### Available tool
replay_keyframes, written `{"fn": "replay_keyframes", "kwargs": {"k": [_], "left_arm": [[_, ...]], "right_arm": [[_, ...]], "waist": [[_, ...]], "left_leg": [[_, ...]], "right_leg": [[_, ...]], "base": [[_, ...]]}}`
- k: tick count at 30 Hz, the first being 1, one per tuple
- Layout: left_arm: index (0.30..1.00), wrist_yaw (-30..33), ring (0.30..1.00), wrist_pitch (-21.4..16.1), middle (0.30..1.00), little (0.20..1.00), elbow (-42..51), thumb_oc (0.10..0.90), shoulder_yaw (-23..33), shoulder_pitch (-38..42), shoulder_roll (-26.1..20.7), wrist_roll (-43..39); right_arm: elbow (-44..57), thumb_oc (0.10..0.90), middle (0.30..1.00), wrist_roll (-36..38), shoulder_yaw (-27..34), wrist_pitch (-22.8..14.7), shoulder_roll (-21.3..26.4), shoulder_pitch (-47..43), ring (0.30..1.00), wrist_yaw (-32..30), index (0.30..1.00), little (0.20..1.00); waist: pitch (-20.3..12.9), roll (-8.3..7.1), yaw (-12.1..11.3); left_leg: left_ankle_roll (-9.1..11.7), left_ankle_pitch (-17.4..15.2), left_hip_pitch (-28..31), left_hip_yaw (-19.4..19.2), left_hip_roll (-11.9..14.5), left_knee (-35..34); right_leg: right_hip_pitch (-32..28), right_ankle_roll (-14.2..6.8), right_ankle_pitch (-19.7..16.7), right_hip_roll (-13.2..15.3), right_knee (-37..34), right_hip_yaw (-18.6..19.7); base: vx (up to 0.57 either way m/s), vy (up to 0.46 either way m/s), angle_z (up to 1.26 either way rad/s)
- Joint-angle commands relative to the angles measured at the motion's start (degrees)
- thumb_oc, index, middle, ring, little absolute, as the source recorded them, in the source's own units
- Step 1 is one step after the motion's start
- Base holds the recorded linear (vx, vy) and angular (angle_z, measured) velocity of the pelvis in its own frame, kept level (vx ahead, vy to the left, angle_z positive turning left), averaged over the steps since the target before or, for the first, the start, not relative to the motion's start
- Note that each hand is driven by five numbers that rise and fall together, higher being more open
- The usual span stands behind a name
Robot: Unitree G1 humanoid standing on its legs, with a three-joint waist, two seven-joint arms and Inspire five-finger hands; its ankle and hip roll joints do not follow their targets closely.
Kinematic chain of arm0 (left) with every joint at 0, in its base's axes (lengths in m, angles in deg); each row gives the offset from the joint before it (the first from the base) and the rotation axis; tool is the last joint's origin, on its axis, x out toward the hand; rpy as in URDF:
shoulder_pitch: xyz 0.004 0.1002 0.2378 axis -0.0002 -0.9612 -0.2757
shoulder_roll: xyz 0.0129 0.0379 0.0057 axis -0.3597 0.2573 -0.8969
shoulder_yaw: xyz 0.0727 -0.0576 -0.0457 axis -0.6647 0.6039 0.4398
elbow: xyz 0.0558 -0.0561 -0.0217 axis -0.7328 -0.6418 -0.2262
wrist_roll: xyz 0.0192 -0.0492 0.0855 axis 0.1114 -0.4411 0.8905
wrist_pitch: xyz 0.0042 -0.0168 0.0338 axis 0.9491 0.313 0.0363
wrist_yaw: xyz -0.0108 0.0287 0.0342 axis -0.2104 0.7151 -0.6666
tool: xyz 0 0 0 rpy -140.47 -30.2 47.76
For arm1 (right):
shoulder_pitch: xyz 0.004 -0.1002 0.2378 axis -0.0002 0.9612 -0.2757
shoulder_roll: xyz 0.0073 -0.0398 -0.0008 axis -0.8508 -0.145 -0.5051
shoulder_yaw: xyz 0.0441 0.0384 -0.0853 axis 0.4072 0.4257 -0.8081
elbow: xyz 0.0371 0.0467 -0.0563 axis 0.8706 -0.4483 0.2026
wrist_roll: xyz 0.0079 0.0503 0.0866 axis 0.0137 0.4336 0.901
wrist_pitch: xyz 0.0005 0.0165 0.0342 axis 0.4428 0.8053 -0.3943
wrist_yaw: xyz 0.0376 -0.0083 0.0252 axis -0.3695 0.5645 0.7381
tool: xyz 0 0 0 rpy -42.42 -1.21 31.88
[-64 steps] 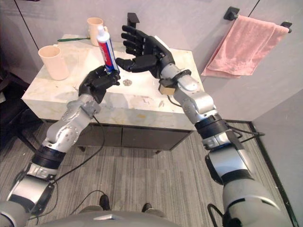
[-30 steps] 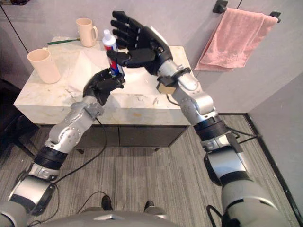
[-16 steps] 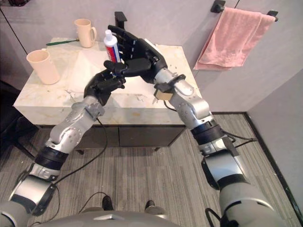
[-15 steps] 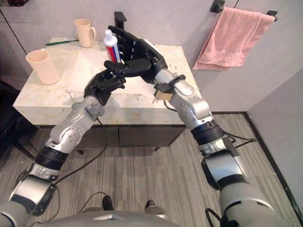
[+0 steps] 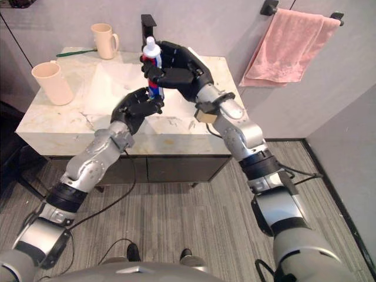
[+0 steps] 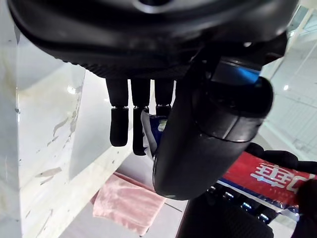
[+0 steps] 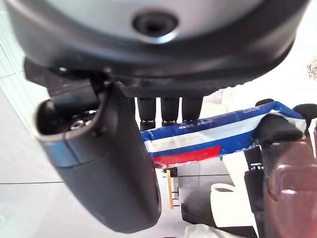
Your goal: Organize the bathroom.
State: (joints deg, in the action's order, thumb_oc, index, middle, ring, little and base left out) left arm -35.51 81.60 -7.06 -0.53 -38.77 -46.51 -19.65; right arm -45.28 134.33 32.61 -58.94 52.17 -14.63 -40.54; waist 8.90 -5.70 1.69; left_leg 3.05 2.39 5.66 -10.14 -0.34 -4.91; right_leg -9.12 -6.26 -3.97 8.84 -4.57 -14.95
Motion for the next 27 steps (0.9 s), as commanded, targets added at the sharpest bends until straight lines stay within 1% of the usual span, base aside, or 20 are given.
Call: {"fn": "replay_keyframes", "kwargs": {"k": [1,3,4,5,6,7,9,10,13,14,16,17,18,20,21,22,23,24,25,27], "left_arm": [[0.3,1.1,0.3,-6.2,0.3,0.3,1.2,0.4,1.2,9.3,0.9,2.1],[0.3,1.7,0.3,-6.2,0.3,0.3,1.4,0.4,1.4,9.1,0.9,3.0],[0.481,2.3,0.481,-6.4,0.481,0.481,1.5,0.521,1.4,8.9,0.8,3.7],[0.594,2.5,0.594,-6.4,0.594,0.594,1.5,0.596,1.4,8.9,0.8,4.1],[0.841,2.8,0.841,-6.2,0.841,0.841,1.5,0.761,1.7,8.8,0.6,4.8],[0.9,3.0,0.9,-6.1,0.9,0.9,1.6,0.8,1.7,8.7,0.5,5.1],[0.9,3.5,0.9,-6.1,0.9,0.9,2.5,0.8,2.8,7.7,-1.1,6.9],[0.9,3.3,0.9,-6.0,0.9,0.9,2.6,0.8,3.0,7.6,-1.2,6.9],[0.9,2.3,0.9,-4.2,0.9,0.9,5.0,0.8,5.3,5.2,-4.6,7.6],[0.9,2.1,0.9,-4.0,0.9,0.9,5.2,0.8,5.6,4.9,-5.0,7.5],[0.9,1.1,0.9,-3.5,0.9,0.9,6.5,0.8,7.3,2.7,-7.3,6.3],[0.9,1.1,0.9,-3.4,0.9,0.9,6.5,0.8,7.4,2.7,-7.3,6.2],[0.9,-0.4,0.9,-3.6,0.9,0.9,6.7,0.8,8.5,1.8,-8.6,5.4],[0.9,-1.6,0.9,-3.8,0.9,0.9,6.6,0.8,8.9,1.5,-9.1,5.6],[0.9,-1.9,0.9,-4.1,0.9,0.9,6.5,0.8,8.9,1.4,-9.6,5.2],[0.9,-2.1,0.9,-4.1,0.9,0.9,6.5,0.8,8.9,1.4,-9.7,5.0],[0.9,-2.3,0.9,-4.3,0.9,0.9,6.4,0.8,9.0,1.4,-9.9,4.9],[0.9,-2.3,0.9,-4.3,0.9,0.9,6.3,0.8,9.0,1.3,-10.0,5.0],[0.9,-2.5,0.9,-4.2,0.9,0.9,6.3,0.8,9.1,1.1,-10.3,5.2],[0.9,-2.4,0.9,-4.2,0.9,0.9,6.4,0.8,9.3,0.7,-10.5,5.1]], "right_arm": [[3.5,0.4,0.3,3.2,3.7,-7.5,0.6,-5.0,0.3,2.4,0.3,0.3],[3.8,0.4,0.3,2.6,4.0,-8.0,0.8,-4.9,0.3,2.4,0.3,0.3],[4.3,0.4,0.3,2.3,4.1,-8.4,0.9,-5.0,0.3,2.4,0.3,0.3],[4.5,0.4,0.3,2.0,4.1,-8.6,0.9,-5.0,0.3,2.4,0.3,0.3],[4.8,0.4,0.3,1.5,4.2,-9.0,1.2,-5.1,0.3,2.4,0.3,0.3],[4.9,0.4,0.3,1.4,4.2,-9.2,1.2,-5.2,0.3,2.4,0.3,0.3],[5.7,0.4,0.3,0.2,4.4,-10.7,2.2,-5.6,0.3,2.0,0.3,0.3],[5.7,0.4,0.3,0.2,4.4,-10.8,2.3,-5.7,0.3,2.0,0.3,0.3],[6.8,0.4,0.3,-0.6,5.0,-12.4,4.3,-6.6,0.3,0.9,0.3,0.3],[6.9,0.4,0.3,-0.5,5.1,-12.4,4.5,-6.7,0.3,0.8,0.3,0.3],[7.1,0.4,0.3,-0.2,5.7,-13.6,6.4,-7.3,0.3,0.2,0.3,0.3],[7.0,0.4,0.3,-0.2,5.6,-13.6,6.4,-7.3,0.3,0.2,0.3,0.3],[6.5,0.4,0.3,-0.2,5.8,-14.5,7.2,-7.8,0.3,-0.7,0.3,0.3],[5.9,0.4,0.3,0.2,5.9,-15.2,8.2,-8.2,0.3,-1.3,0.3,0.3],[5.6,0.4,0.3,0.0,6.1,-16.0,9.4,-8.4,0.3,-2.0,0.3,0.3],[5.5,0.4,0.3,-0.1,6.2,-16.0,9.7,-8.4,0.3,-2.2,0.3,0.3],[5.5,0.4,0.3,0.3,6.4,-16.1,10.6,-8.6,0.3,-2.9,0.3,0.3],[5.5,0.4,0.3,0.6,6.5,-16.1,10.8,-8.6,0.3,-2.9,0.3,0.3],[5.3,0.4,0.3,0.7,7.0,-16.1,11.2,-9.0,0.3,-3.1,0.3,0.3],[5.0,0.4,0.3,1.1,6.9,-16.2,11.5,-9.4,0.3,-3.2,0.3,0.3]], "waist": [[-6.6,1.0,-1.3],[-6.6,1.01,-1.2],[-6.6,0.99,-1.2],[-6.6,0.99,-1.3],[-6.6,0.98,-1.3],[-6.6,0.97,-1.3],[-6.7,0.96,-1.7],[-6.7,0.97,-1.8],[-6.9,1.1,-3.0],[-6.9,1.08,-3.1],[-7.1,1.07,-4.2],[-7.1,1.08,-4.1],[-7.3,1.19,-4.5],[-7.5,1.25,-4.3],[-7.8,1.28,-4.1],[-7.9,1.29,-4.0],[-8.2,1.29,-3.9],[-8.2,1.28,-3.9],[-8.5,1.12,-4.1],[-8.5,0.94,-4.5]], "left_leg": [[-4.0,-4.6,3.9,-1.6,0.3,0.5],[-4.1,-4.6,3.9,-1.5,0.3,0.5],[-4.1,-4.7,3.9,-1.4,0.3,0.5],[-4.1,-4.7,3.9,-1.4,0.3,0.5],[-4.0,-4.7,3.9,-1.4,0.3,0.5],[-4.0,-4.7,3.9,-1.4,0.3,0.5],[-3.9,-4.7,3.8,-1.3,0.4,0.5],[-3.9,-4.6,3.8,-1.3,0.4,0.5],[-3.9,-4.5,3.5,-0.4,0.3,0.4],[-4.0,-4.5,3.5,-0.2,0.3,0.3],[-4.0,-4.4,3.2,1.2,0.1,0.2],[-4.0,-4.3,3.2,1.2,0.1,0.2],[-4.0,-4.3,2.9,2.7,0.2,0.1],[-4.0,-4.1,2.7,4.0,0.2,0.1],[-4.0,-3.9,2.2,5.5,0.2,0.0],[-4.0,-3.8,2.0,5.9,0.3,0.0],[-3.8,-3.6,1.6,7.1,0.3,-0.1],[-3.7,-3.6,1.4,7.4,0.4,-0.1],[-3.2,-3.3,1.0,8.4,0.7,-0.1],[-2.9,-3.2,0.7,8.9,0.9,-0.1]], "right_leg": [[4.5,-4.1,1.2,1.7,6.7,0.9],[4.5,-4.1,1.2,1.6,6.7,1.0],[4.5,-4.1,1.2,1.6,6.6,1.1],[4.5,-4.2,1.2,1.7,6.6,1.1],[4.5,-4.2,1.1,1.7,6.7,1.1],[4.5,-4.2,1.1,1.7,6.7,1.1],[4.4,-4.2,1.2,1.6,6.5,1.0],[4.3,-4.2,1.2,1.6,6.5,1.0],[4.2,-4.1,1.0,2.0,7.0,0.2],[4.2,-4.1,1.0,2.1,7.1,0.1],[4.2,-4.0,1.0,2.1,7.4,0.1],[4.2,-4.0,1.0,2.1,7.4,0.0],[4.1,-3.7,1.7,1.4,6.9,1.5],[4.0,-3.5,2.3,0.4,6.6,3.6],[4.0,-3.2,2.9,-0.7,6.4,6.0],[4.0,-3.1,3.1,-0.9,6.4,6.4],[3.9,-2.6,3.6,-1.6,6.3,7.6],[3.9,-2.5,3.7,-1.8,6.3,7.8],[3.6,-1.8,4.0,-2.6,5.6,7.8],[3.4,-1.5,4.1,-2.9,5.2,7.5]], "base": [[0.0,-0.004,-0.03],[0.0,-0.004,-0.02],[0.0,0.0,0.0],[0.0,0.0,0.0],[0.0,0.0,0.0],[-0.04,-0.036,-0.03],[-0.04,-0.035,-0.02],[-0.04,-0.033,0.0],[-0.05,-0.048,0.02],[-0.07,-0.095,0.08],[-0.06,-0.101,0.11],[-0.09,-0.138,0.18],[-0.09,-0.147,0.24],[-0.11,-0.163,0.37],[-0.09,-0.123,0.51],[-0.14,-0.188,0.68],[-0.09,-0.129,0.6],[-0.17,-0.237,0.71],[-0.11,-0.166,0.61],[-0.14,-0.213,0.62]]}}
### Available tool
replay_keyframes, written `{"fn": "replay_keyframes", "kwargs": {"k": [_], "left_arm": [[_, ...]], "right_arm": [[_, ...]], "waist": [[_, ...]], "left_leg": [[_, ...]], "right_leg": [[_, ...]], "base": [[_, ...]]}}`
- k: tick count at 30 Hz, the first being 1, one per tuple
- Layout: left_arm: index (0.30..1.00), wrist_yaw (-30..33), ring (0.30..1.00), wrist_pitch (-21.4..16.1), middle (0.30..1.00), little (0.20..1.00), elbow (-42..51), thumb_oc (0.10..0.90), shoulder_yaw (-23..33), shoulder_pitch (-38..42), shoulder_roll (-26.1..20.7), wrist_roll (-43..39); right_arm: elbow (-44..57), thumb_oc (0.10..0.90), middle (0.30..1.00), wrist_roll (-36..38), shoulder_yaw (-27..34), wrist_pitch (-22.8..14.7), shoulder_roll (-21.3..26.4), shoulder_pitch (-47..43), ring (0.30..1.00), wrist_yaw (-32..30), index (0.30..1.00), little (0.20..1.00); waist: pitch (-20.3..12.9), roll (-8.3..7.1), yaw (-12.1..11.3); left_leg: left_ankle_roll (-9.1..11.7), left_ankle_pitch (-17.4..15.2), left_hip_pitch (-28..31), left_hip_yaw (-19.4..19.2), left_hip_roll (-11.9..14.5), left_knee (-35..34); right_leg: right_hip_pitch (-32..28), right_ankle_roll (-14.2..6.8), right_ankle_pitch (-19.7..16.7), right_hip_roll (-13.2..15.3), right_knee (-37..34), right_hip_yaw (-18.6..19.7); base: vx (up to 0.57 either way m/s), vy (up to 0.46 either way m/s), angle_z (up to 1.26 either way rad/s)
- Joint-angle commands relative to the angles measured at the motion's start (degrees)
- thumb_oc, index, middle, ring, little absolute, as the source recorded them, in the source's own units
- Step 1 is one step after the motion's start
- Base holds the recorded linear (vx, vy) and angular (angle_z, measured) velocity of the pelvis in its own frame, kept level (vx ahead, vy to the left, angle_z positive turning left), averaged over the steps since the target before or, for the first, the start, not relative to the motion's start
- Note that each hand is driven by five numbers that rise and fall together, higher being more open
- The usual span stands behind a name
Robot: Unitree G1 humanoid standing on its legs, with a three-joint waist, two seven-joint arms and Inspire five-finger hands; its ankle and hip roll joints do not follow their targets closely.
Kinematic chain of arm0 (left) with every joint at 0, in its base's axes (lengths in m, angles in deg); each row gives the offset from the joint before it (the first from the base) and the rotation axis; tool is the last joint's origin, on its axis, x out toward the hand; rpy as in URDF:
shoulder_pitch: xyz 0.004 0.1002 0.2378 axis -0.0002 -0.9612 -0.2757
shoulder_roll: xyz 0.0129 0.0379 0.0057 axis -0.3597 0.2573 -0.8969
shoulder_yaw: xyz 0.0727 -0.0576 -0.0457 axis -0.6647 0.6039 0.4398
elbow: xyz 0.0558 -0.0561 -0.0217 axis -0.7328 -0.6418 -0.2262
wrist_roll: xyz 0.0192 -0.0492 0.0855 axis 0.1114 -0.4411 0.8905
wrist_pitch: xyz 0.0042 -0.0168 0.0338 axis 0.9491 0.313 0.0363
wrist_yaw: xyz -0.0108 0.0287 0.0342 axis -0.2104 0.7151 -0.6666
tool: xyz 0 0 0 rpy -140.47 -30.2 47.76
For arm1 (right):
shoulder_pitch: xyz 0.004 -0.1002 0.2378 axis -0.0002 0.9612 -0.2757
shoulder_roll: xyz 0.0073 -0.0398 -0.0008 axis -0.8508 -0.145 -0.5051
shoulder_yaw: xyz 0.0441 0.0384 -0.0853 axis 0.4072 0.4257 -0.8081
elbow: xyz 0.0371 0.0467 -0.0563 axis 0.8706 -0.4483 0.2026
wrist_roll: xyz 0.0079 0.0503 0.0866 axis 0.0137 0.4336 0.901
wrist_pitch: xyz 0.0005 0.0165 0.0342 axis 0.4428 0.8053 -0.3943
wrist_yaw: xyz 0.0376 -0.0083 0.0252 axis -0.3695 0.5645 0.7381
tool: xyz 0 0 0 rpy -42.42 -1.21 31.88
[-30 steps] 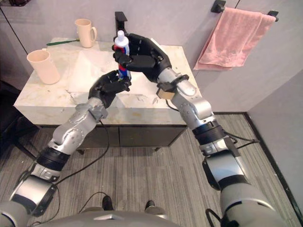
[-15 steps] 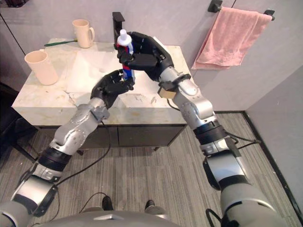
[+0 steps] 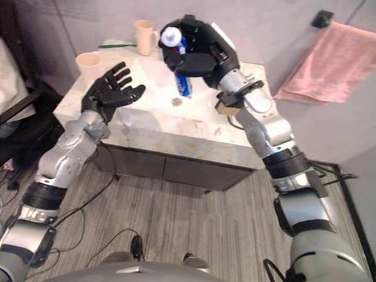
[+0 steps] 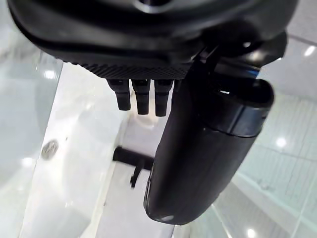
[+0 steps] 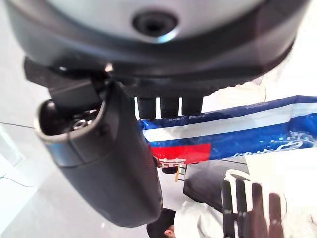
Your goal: Organize the bathroom.
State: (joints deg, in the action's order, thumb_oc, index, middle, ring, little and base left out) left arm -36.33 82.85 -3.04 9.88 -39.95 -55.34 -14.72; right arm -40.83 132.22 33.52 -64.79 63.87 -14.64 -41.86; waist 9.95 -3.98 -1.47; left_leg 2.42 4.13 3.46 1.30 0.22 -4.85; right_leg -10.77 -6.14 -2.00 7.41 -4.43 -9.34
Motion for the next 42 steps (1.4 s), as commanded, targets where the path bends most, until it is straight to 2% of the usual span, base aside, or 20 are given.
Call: {"fn": "replay_keyframes", "kwargs": {"k": [1,4,9,12,13,14,16,18,19,21,25,27,30,33,34,35,37,38,41,42], "left_arm": [[0.9,-1.7,0.9,-5.4,0.9,0.9,3.0,0.8,-0.2,0.0,-2.3,-0.9],[0.9,-2.3,0.9,-6.3,0.9,0.9,4.1,0.8,1.0,-3.6,-2.4,-1.5],[0.9,-4.8,0.9,-8.3,0.9,0.9,5.3,0.8,3.9,-10.5,-3.0,-2.2],[0.9,-7.4,0.9,-9.0,0.9,0.9,5.8,0.8,5.5,-13.8,-3.3,-3.3],[0.9,-7.4,0.9,-9.0,0.9,0.9,5.8,0.8,5.5,-13.9,-3.3,-3.3],[0.9,-9.8,0.9,-8.5,0.9,0.9,6.4,0.8,6.4,-15.3,-2.8,-3.8],[0.9,-12.9,0.9,-7.4,0.9,0.9,6.9,0.8,6.9,-16.7,-2.4,-5.3],[0.9,-11.4,0.9,-7.2,0.9,0.9,8.5,0.8,7.1,-18.4,-1.8,-3.9],[0.9,-10.5,0.9,-7.7,0.9,0.9,8.4,0.8,7.5,-18.8,-2.1,-2.7],[0.9,-7.6,0.9,-7.8,0.9,0.9,7.4,0.8,9.1,-20.3,-2.9,-0.3],[0.9,-2.4,0.9,-6.8,0.9,0.9,4.7,0.8,11.6,-24.2,-4.4,5.7],[0.9,0.5,0.9,-3.9,0.9,0.9,-0.9,0.8,12.3,-27.4,-4.9,8.8],[0.9,-0.1,0.9,-3.7,0.9,0.9,-10.0,0.8,12.2,-32.3,-5.4,12.1],[0.9,-2.5,0.9,-9.0,0.9,0.9,-25.2,0.8,10.7,-36.9,-5.4,15.3],[0.9,-2.3,0.9,-10.8,0.9,0.9,-31.1,0.8,9.8,-37.8,-4.9,14.9],[0.9,-3.1,0.9,-9.8,0.9,0.9,-33.4,0.8,9.4,-37.7,-4.8,13.9],[0.9,-5.0,0.9,-13.0,0.9,0.9,-39.8,0.8,9.0,-37.5,-3.4,13.3],[0.9,-4.7,0.9,-12.8,0.9,0.9,-43.8,0.8,8.4,-37.0,-2.8,14.8],[0.9,-5.8,0.9,-12.9,0.9,0.9,-47.2,0.8,7.8,-35.7,-2.0,15.2],[0.9,-5.0,0.9,-12.5,0.9,0.9,-49.9,0.8,5.8,-34.4,-1.4,16.7]], "right_arm": [[-0.2,0.4,0.3,4.4,6.4,-9.9,0.4,-10.1,0.3,-1.8,0.3,0.3],[-1.4,0.4,0.3,3.5,6.3,-10.6,1.3,-10.6,0.3,-2.0,0.3,0.3],[-4.7,0.4,0.3,4.3,6.6,-11.9,3.5,-12.9,0.3,-2.1,0.3,0.3],[-5.2,0.4,0.3,2.7,7.5,-11.6,6.4,-13.1,0.3,-2.7,0.3,0.3],[-5.1,0.4,0.3,2.7,7.5,-11.6,6.4,-13.0,0.3,-2.8,0.3,0.3],[-5.1,0.4,0.3,1.7,8.3,-10.7,8.7,-12.6,0.3,-4.0,0.3,0.3],[-5.2,0.4,0.3,0.9,8.8,-11.0,10.5,-12.1,0.3,-4.1,0.3,0.3],[-6.3,0.4,0.3,2.9,8.6,-12.0,12.7,-12.6,0.3,-3.0,0.3,0.3],[-6.6,0.4,0.3,3.1,8.6,-12.3,12.9,-13.0,0.3,-2.5,0.3,0.3],[-7.8,0.4,0.3,3.4,8.1,-13.3,12.9,-14.6,0.3,-1.4,0.3,0.3],[-7.4,0.4,0.3,3.6,7.9,-12.9,11.9,-15.7,0.3,-2.3,0.3,0.3],[-7.8,0.4,0.3,5.6,8.3,-12.5,12.6,-15.5,0.3,-2.2,0.3,0.3],[-11.7,0.4,0.3,8.2,8.2,-14.5,15.7,-15.8,0.3,-0.3,0.3,0.3],[-15.6,0.4,0.3,11.1,8.6,-19.1,18.3,-15.8,0.3,2.3,0.3,0.3],[-16.0,0.4,0.3,11.5,9.0,-20.7,18.3,-15.7,0.3,2.3,0.3,0.3],[-16.0,0.4,0.3,11.4,9.2,-21.6,18.2,-15.7,0.3,2.0,0.3,0.3],[-15.5,0.4,0.3,10.8,9.9,-22.7,18.5,-14.9,0.3,2.0,0.3,0.3],[-14.9,0.4,0.3,10.5,10.4,-24.0,17.9,-14.0,0.3,2.6,0.3,0.3],[-12.0,0.4,0.3,9.2,11.0,-24.1,16.4,-13.0,0.3,1.4,0.3,0.3],[-10.1,0.4,0.3,8.9,11.6,-24.0,14.7,-12.3,0.3,0.9,0.3,0.3]], "waist": [[-9.8,-1.13,-1.9],[-9.3,-1.62,-3.2],[-7.9,-1.95,-6.1],[-7.4,-1.94,-6.0],[-7.4,-1.92,-6.0],[-7.1,-2.19,-5.5],[-6.8,-2.52,-4.7],[-6.4,-2.92,-3.9],[-6.4,-2.91,-3.9],[-7.0,-2.34,-4.0],[-7.8,-1.03,-5.1],[-8.7,-0.91,-6.0],[-9.3,-1.54,-6.7],[-9.3,-1.77,-7.0],[-8.9,-1.44,-6.5],[-8.8,-1.19,-6.2],[-8.4,-0.73,-5.1],[-7.8,-0.44,-3.8],[-7.0,-0.21,-2.5],[-6.6,-0.53,-1.3]], "left_leg": [[-1.4,-4.2,2.1,-1.3,1.0,-0.1],[0.3,-1.9,0.4,0.0,2.5,-0.1],[3.3,1.6,-3.8,0.8,5.3,-0.1],[4.2,3.0,-4.7,-2.6,7.0,0.1],[4.2,3.0,-4.7,-2.5,7.0,0.1],[4.8,3.2,-4.6,-7.0,7.8,2.0],[4.9,2.2,-5.3,-9.1,7.7,5.7],[4.3,-1.1,-5.9,-10.4,6.1,13.1],[4.1,-1.9,-5.6,-10.7,5.6,13.8],[3.0,-4.1,-3.1,-11.2,4.2,10.9],[1.8,-3.1,1.3,-9.2,2.6,2.2],[1.1,-3.2,1.6,-5.6,1.0,-0.1],[0.2,-2.9,0.4,-3.2,-0.4,-0.1],[-0.8,-3.0,0.0,-2.8,-1.5,-0.1],[-1.4,-2.9,0.1,-3.2,-1.7,-0.1],[-1.8,-3.0,0.1,-3.3,-1.8,-0.1],[-2.4,-2.9,0.5,-3.0,-2.1,-0.1],[-2.4,-3.1,1.2,-2.9,-2.1,-0.1],[-2.1,-3.7,2.3,-3.9,-1.7,-0.1],[-2.2,-4.9,3.5,-4.7,-2.4,-0.1]], "right_leg": [[4.3,-0.6,2.0,-2.9,2.8,2.1],[3.5,0.5,1.1,-4.4,0.3,1.6],[2.4,2.1,2.2,-5.9,-0.6,-0.3],[2.5,2.4,2.2,-5.9,-0.6,-2.6],[2.6,2.4,2.2,-5.9,-0.6,-2.6],[2.8,2.5,1.8,-5.3,-0.6,-4.5],[3.3,2.5,1.3,-4.7,-0.6,-5.8],[4.1,2.4,0.6,-3.5,-0.6,-6.6],[4.3,2.3,0.4,-3.2,-0.6,-6.7],[4.3,1.7,0.2,-2.9,-0.6,-7.8],[3.3,1.2,0.5,-3.3,-0.6,-8.1],[3.2,0.8,0.6,-3.6,-0.6,-7.3],[4.1,0.5,-0.3,-3.4,-0.6,-6.5],[4.9,-0.6,-1.0,-2.0,0.6,-7.3],[5.8,-0.7,-0.2,-1.7,3.2,-6.8],[6.7,-0.7,0.8,-1.7,5.1,-6.2],[9.0,-1.1,0.4,-2.0,9.3,-4.1],[11.1,-1.8,-0.7,-2.2,10.7,-3.1],[12.7,-1.9,-1.0,-3.0,9.5,-2.8],[14.1,-2.4,-3.3,-4.1,6.1,-2.7]], "base": [[-0.21,-0.266,0.52],[-0.18,-0.25,0.41],[-0.16,-0.137,0.21],[-0.13,-0.032,0.36],[-0.17,0.011,0.4],[-0.17,0.027,0.61],[-0.19,0.034,0.9],[-0.16,0.068,0.8],[-0.08,0.117,0.46],[-0.02,0.157,0.55],[0.05,0.134,0.31],[0.11,0.164,0.3],[0.07,0.11,0.62],[0.08,0.115,0.47],[0.12,0.129,0.4],[0.13,0.124,0.31],[0.15,0.1,0.19],[0.16,0.073,0.1],[0.2,0.027,0.21],[0.35,-0.022,-0.01]]}}
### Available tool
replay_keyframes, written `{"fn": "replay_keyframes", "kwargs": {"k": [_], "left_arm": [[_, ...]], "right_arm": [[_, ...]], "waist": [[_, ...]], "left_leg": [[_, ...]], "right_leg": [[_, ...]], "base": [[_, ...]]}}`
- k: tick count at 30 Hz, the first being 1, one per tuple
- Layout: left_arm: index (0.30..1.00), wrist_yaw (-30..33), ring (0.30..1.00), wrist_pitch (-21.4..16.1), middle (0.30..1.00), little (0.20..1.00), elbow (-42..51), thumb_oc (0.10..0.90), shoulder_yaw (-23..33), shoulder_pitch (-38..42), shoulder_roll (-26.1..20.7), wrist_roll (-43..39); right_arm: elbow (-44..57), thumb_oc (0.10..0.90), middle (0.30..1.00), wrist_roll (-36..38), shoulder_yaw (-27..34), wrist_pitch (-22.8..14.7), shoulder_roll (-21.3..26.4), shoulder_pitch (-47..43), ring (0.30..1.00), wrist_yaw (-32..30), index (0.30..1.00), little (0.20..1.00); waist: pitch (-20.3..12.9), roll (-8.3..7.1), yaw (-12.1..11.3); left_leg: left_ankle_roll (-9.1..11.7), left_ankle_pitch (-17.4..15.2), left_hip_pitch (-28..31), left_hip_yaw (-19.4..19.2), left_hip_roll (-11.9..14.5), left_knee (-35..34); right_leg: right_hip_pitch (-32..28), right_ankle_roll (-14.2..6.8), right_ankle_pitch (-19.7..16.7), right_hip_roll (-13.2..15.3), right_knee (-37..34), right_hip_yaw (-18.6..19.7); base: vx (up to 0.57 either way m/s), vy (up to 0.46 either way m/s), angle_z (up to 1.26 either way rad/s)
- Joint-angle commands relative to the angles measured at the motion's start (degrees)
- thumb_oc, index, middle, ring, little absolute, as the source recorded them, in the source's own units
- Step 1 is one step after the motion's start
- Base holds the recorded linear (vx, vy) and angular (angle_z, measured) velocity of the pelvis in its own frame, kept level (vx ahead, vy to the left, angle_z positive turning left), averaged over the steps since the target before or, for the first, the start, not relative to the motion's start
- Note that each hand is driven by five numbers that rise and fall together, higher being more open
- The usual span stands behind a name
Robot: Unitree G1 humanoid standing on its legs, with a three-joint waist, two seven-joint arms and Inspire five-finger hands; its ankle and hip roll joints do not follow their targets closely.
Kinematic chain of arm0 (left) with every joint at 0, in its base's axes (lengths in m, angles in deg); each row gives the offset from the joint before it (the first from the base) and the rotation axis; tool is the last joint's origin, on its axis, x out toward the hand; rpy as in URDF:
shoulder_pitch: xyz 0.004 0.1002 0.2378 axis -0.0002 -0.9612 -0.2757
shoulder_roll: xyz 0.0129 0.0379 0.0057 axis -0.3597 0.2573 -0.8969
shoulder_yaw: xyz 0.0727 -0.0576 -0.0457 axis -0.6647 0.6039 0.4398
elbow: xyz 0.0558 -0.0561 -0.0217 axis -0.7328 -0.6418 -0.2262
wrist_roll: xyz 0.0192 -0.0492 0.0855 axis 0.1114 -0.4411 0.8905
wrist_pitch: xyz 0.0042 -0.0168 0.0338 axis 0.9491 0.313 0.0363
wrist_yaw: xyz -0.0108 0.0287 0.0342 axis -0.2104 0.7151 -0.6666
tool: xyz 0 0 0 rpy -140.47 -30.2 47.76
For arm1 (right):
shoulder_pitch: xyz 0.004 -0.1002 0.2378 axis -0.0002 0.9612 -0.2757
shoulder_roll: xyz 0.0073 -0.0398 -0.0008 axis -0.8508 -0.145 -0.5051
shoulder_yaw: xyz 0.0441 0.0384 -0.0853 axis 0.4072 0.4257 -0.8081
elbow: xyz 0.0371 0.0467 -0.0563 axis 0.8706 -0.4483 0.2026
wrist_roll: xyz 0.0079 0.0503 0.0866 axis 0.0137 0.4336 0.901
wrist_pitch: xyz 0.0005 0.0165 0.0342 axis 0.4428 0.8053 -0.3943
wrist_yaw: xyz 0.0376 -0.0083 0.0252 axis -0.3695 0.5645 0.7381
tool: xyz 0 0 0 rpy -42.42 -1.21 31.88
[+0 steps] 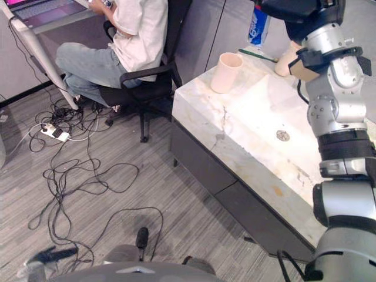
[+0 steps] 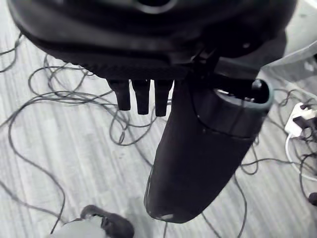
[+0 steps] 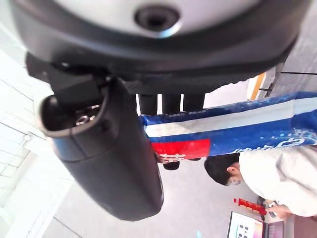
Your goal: Organize the bathroom.
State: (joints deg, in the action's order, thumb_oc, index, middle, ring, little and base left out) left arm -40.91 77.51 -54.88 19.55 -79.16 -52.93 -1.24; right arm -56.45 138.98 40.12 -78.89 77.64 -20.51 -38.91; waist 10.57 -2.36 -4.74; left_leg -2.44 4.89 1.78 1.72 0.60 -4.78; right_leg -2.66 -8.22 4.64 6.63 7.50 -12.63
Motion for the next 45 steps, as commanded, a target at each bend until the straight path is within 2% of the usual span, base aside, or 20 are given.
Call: {"fn": "replay_keyframes", "kwargs": {"k": [1,3,4,6,7,8,9,11,13,15,16,17,18,20,21,25,28,34,38,45], "left_arm": [[0.9,-0.7,0.9,-8.2,0.9,0.9,0.0,0.8,-4.7,5.3,-3.6,3.1],[0.9,-0.7,0.9,-8.3,0.9,0.9,-2.2,0.8,-6.1,6.2,-3.0,4.6],[0.9,-0.5,0.9,-8.3,0.9,0.9,-4.6,0.8,-7.9,7.5,-3.1,4.8],[0.9,-1.8,0.9,-8.5,0.9,0.9,-8.3,0.8,-8.5,8.7,-2.5,3.8],[0.9,-3.3,0.9,-8.4,0.9,0.9,-10.3,0.8,-7.9,9.4,-1.9,3.3],[0.9,-4.0,0.9,-8.2,0.9,0.9,-12.4,0.8,-8.1,10.3,-0.9,4.8],[0.9,-3.6,0.9,-9.1,0.9,0.9,-15.3,0.8,-9.3,11.2,0.5,5.3],[0.9,-3.3,0.9,-9.2,0.9,0.9,-17.4,0.8,-9.8,11.7,1.7,3.3],[0.9,-2.3,0.9,-7.2,0.9,0.9,-19.5,0.8,-9.8,12.4,2.9,1.3],[0.9,-2.5,0.9,-6.8,0.9,0.9,-22.1,0.8,-9.9,12.2,3.3,0.9],[0.9,-2.4,0.9,-7.0,0.9,0.9,-22.4,0.8,-10.0,12.2,3.3,1.2],[0.9,-2.0,0.9,-6.7,0.9,0.9,-22.8,0.8,-10.3,12.0,3.4,2.0],[0.9,-1.6,0.9,-6.0,0.9,0.9,-23.4,0.8,-10.4,11.4,3.5,3.0],[0.9,-1.2,0.9,-5.4,0.9,0.9,-23.6,0.8,-10.3,11.2,3.9,5.1],[0.9,-0.6,0.9,-5.0,0.9,0.9,-24.2,0.8,-10.6,11.2,4.2,6.6],[0.9,0.3,0.9,-2.9,0.9,0.9,-25.4,0.8,-12.5,12.7,4.8,7.1],[0.9,0.3,0.9,-2.3,0.9,0.9,-26.1,0.8,-13.7,13.6,4.7,8.6],[0.9,0.5,0.9,-3.0,0.9,0.9,-26.3,0.8,-14.6,13.6,4.4,9.9],[0.9,0.7,0.9,-1.9,0.9,0.9,-26.4,0.8,-13.4,12.7,3.7,9.7],[0.9,1.9,0.9,-1.5,0.9,0.9,-26.1,0.8,-12.3,13.1,3.6,8.6]], "right_arm": [[5.6,0.4,0.3,2.7,5.1,-10.7,0.3,-6.3,0.3,-2.0,0.3,0.3],[6.1,0.4,0.3,3.8,5.4,-11.6,-1.4,-6.3,0.3,-2.1,0.3,0.3],[6.0,0.4,0.3,5.0,6.4,-11.8,-2.6,-5.8,0.3,-0.6,0.3,0.3],[5.9,0.4,0.3,6.7,6.2,-11.9,-2.7,-5.6,0.3,0.5,0.3,0.3],[6.2,0.4,0.3,6.9,6.1,-11.2,-3.2,-5.5,0.3,1.0,0.3,0.3],[6.5,0.4,0.3,6.9,6.0,-10.0,-3.4,-5.5,0.3,1.7,0.3,0.3],[6.5,0.4,0.3,7.1,5.6,-9.7,-4.0,-5.0,0.3,3.2,0.3,0.3],[6.8,0.4,0.3,7.3,5.4,-9.1,-5.0,-4.4,0.3,3.9,0.3,0.3],[6.8,0.4,0.3,7.7,4.6,-7.7,-6.5,-4.7,0.3,3.7,0.3,0.3],[5.1,0.4,0.3,7.5,2.4,-8.3,-8.5,-6.5,0.3,2.9,0.3,0.3],[4.9,0.4,0.3,7.7,2.0,-8.4,-8.8,-6.8,0.3,2.8,0.3,0.3],[4.7,0.4,0.3,8.4,1.1,-8.2,-10.0,-7.3,0.3,2.3,0.3,0.3],[5.2,0.4,0.3,5.0,-0.3,-8.3,-12.4,-8.1,0.3,-0.3,0.3,0.3],[6.3,0.4,0.3,4.2,-1.4,-7.9,-13.8,-8.1,0.3,-1.6,0.3,0.3],[8.8,0.4,0.3,2.6,-2.2,-8.2,-14.3,-6.8,0.3,-3.2,0.3,0.3],[14.7,0.4,0.3,0.2,-3.5,-5.7,-16.5,-5.5,0.3,-6.4,0.3,0.3],[17.7,0.4,0.3,-0.9,-4.4,-3.6,-17.2,-5.0,0.3,-7.7,0.3,0.3],[19.2,0.4,0.3,-4.2,-5.0,-1.3,-18.3,-4.9,0.3,-10.3,0.3,0.3],[22.6,0.4,0.3,-4.9,-5.5,0.4,-19.9,-4.1,0.3,-9.1,0.3,0.3],[24.4,0.4,0.3,-4.5,-5.8,2.8,-22.3,-1.0,0.3,-7.8,0.3,0.3]], "waist": [[-6.8,-2.38,2.4],[-6.0,-2.5,3.1],[-6.1,-2.62,3.7],[-6.7,-2.6,4.5],[-7.1,-2.23,5.1],[-7.5,-2.05,5.7],[-7.3,-2.61,5.9],[-6.9,-3.4,5.6],[-6.6,-4.52,4.8],[-6.9,-5.2,4.1],[-6.8,-5.26,4.0],[-7.1,-5.03,3.8],[-7.5,-4.71,3.6],[-7.3,-4.42,3.3],[-7.0,-4.19,3.4],[-8.5,-2.31,5.0],[-9.6,-1.57,5.9],[-10.6,-1.39,5.9],[-10.7,-1.29,5.2],[-11.1,-1.4,4.7]], "left_leg": [[2.5,-6.5,6.1,-5.3,-3.2,-0.2],[1.9,-8.1,8.2,-5.5,-3.9,-0.2],[0.8,-9.3,9.0,-5.4,-4.6,-0.2],[1.1,-10.0,10.3,-4.9,-5.0,1.6],[2.1,-10.0,10.3,-5.3,-4.8,4.5],[3.6,-7.9,9.1,-6.6,-4.3,10.9],[5.9,-3.6,5.4,-7.7,-3.8,21.1],[7.9,-0.4,0.1,-7.7,-3.2,29.9],[8.1,-0.9,-5.8,-6.9,-1.5,36.6],[7.1,-2.1,-5.9,-5.5,2.0,31.2],[6.9,-2.2,-5.3,-5.6,2.4,29.9],[6.6,-2.1,-3.9,-4.9,4.0,23.4],[7.1,-1.0,-1.3,-4.5,7.0,12.1],[7.7,0.7,-0.7,-4.1,8.1,7.9],[7.7,0.6,-1.5,-3.5,7.7,8.9],[8.0,-0.4,3.0,-5.6,7.3,0.7],[7.4,-1.5,3.6,-5.7,5.9,-0.2],[6.1,-3.3,3.4,-6.7,4.1,-0.2],[5.6,-3.8,3.5,-9.3,4.0,-0.2],[4.6,-4.7,3.1,-9.5,2.8,-0.2]], "right_leg": [[7.2,-1.1,-12.3,-3.7,-7.8,0.4],[11.1,-2.1,-15.3,-3.9,-8.1,-0.8],[11.7,-1.8,-15.4,-4.2,-7.6,-0.5],[11.3,-0.6,-14.9,-5.5,-7.6,1.5],[10.1,0.6,-13.9,-6.1,-7.9,1.7],[8.2,2.2,-12.9,-6.4,-8.7,1.7],[5.4,3.5,-12.2,-6.1,-10.1,2.7],[3.1,4.5,-11.6,-5.4,-10.8,3.6],[0.5,5.0,-10.7,-4.6,-11.1,5.2],[-1.2,5.0,-9.6,-5.0,-11.4,6.9],[-1.4,4.9,-9.5,-5.0,-11.5,7.2],[-1.8,4.7,-9.0,-5.5,-11.5,7.9],[-2.8,4.6,-8.1,-5.7,-12.0,9.1],[-3.6,4.5,-7.6,-5.6,-12.2,10.2],[-3.9,4.2,-7.3,-5.0,-11.7,11.3],[-3.3,2.3,-7.6,-2.9,-12.2,10.3],[-2.3,1.1,-8.3,-1.6,-12.0,10.5],[-0.8,-0.6,-9.2,0.6,-11.3,9.4],[0.6,-1.6,-9.6,2.0,-9.9,5.2],[0.9,-1.8,-10.4,1.9,-11.3,5.9]], "base": [[0.39,-0.06,-0.2],[0.31,-0.066,-0.38],[0.26,-0.049,-0.24],[0.24,-0.003,0.06],[0.28,0.041,0.2],[0.27,0.038,0.1],[0.21,0.016,0.01],[0.17,0.007,-0.18],[0.21,0.055,-0.61],[0.2,0.091,-0.78],[0.18,0.11,-0.75],[0.24,0.202,-0.8],[0.25,0.23,-0.76],[0.18,0.217,-0.52],[0.12,0.22,-0.43],[0.09,0.27,-0.32],[0.05,0.214,0.0],[-0.01,0.122,0.09],[-0.06,0.051,-0.11],[0.0,-0.001,-0.25]]}}
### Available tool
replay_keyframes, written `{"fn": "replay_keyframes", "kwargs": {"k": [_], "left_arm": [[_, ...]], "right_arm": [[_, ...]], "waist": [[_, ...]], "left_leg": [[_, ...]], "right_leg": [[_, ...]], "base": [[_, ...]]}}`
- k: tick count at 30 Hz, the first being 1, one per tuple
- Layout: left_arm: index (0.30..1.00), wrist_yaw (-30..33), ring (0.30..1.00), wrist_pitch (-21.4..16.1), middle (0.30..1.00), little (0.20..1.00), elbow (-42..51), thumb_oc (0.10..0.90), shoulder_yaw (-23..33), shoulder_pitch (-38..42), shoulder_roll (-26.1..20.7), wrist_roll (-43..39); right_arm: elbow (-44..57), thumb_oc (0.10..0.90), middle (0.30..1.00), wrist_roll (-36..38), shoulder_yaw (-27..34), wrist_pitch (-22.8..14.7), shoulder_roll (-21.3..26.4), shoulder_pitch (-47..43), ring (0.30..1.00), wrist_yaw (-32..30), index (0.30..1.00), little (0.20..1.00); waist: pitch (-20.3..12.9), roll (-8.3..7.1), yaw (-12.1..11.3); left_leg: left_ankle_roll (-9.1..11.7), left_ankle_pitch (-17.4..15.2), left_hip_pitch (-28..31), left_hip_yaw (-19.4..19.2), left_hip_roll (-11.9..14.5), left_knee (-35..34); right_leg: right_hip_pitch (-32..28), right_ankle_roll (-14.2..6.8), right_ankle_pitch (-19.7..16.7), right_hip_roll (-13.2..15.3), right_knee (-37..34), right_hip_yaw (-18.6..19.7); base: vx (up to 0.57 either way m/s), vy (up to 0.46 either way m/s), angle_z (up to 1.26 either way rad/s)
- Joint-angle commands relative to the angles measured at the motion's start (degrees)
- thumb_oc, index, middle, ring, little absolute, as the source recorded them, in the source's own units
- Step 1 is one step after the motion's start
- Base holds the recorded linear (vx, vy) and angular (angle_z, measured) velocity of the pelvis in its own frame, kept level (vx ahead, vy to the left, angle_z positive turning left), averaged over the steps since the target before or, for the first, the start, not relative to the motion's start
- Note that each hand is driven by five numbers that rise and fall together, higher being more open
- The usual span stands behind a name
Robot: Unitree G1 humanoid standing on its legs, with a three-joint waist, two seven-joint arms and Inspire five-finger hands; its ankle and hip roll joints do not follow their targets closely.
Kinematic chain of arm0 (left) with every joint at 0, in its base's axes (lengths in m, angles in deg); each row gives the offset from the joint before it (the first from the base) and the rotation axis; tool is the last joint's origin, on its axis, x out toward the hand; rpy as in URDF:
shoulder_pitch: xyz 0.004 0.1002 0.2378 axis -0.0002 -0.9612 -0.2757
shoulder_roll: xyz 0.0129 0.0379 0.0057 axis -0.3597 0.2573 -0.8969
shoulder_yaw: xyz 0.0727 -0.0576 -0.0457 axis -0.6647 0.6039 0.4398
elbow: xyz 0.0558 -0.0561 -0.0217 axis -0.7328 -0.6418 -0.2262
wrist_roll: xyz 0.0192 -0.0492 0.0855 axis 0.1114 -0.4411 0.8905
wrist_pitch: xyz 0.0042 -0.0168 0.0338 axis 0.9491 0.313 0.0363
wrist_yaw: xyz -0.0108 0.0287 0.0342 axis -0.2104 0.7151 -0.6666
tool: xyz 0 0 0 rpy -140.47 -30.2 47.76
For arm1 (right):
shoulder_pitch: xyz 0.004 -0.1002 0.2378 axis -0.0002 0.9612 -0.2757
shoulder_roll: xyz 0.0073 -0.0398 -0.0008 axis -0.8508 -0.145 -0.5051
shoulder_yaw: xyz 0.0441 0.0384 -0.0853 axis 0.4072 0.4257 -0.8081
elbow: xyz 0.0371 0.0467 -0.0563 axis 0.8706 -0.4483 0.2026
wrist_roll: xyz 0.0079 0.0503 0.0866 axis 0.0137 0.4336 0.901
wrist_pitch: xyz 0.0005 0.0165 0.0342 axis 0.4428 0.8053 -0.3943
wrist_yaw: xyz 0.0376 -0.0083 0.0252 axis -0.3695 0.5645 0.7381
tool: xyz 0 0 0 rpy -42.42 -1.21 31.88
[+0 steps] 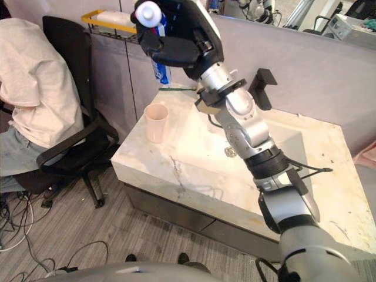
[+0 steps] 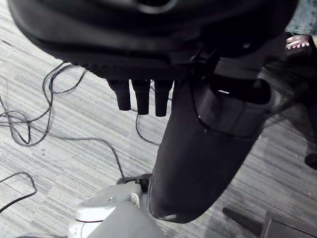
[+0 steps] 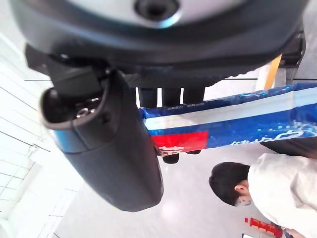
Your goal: Organize the bathroom.
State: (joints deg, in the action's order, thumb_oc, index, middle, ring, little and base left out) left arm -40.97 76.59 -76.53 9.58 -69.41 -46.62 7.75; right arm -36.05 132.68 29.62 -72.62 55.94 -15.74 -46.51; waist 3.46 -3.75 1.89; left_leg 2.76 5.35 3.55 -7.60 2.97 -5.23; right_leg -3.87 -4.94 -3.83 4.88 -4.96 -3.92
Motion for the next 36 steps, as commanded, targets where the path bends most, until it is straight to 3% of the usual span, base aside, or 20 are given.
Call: {"fn": "replay_keyframes", "kwargs": {"k": [1,15,36], "left_arm": [[0.9,1.9,0.9,-0.8,0.9,0.9,-4.3,0.8,-2.3,3.1,-2.6,0.1],[0.9,1.6,0.9,-1.1,0.9,0.9,-4.4,0.8,-1.1,0.9,-2.7,2.3],[0.9,0.0,0.9,-2.0,0.9,0.9,-3.3,0.8,0.2,-1.6,-3.8,6.4]], "right_arm": [[1.2,0.4,0.3,1.5,4.0,-4.9,-1.9,-5.5,0.3,0.4,0.3,0.3],[-7.6,0.4,0.3,-0.4,3.0,-6.3,-6.3,-4.8,0.3,0.0,0.3,0.3],[-9.2,0.4,0.3,-0.4,7.4,-6.1,-2.5,0.8,0.3,1.9,0.3,0.3]], "waist": [[-4.1,-0.07,-2.6],[-4.3,-0.4,-5.9],[-3.9,0.3,-4.9]], "left_leg": [[-0.6,-5.0,1.2,-0.1,0.5,0.2],[-0.3,-4.8,1.0,0.0,0.8,0.2],[-0.4,-5.4,2.4,-0.6,0.9,0.2]], "right_leg": [[2.0,-5.0,-2.1,3.6,0.7,-3.3],[-0.6,-4.4,-1.0,3.6,0.0,-6.7],[-1.4,-4.0,-0.1,2.9,0.3,-5.4]], "base": [[0.04,-0.036,-0.02],[0.08,-0.015,0.13],[0.06,-0.026,0.02]]}}
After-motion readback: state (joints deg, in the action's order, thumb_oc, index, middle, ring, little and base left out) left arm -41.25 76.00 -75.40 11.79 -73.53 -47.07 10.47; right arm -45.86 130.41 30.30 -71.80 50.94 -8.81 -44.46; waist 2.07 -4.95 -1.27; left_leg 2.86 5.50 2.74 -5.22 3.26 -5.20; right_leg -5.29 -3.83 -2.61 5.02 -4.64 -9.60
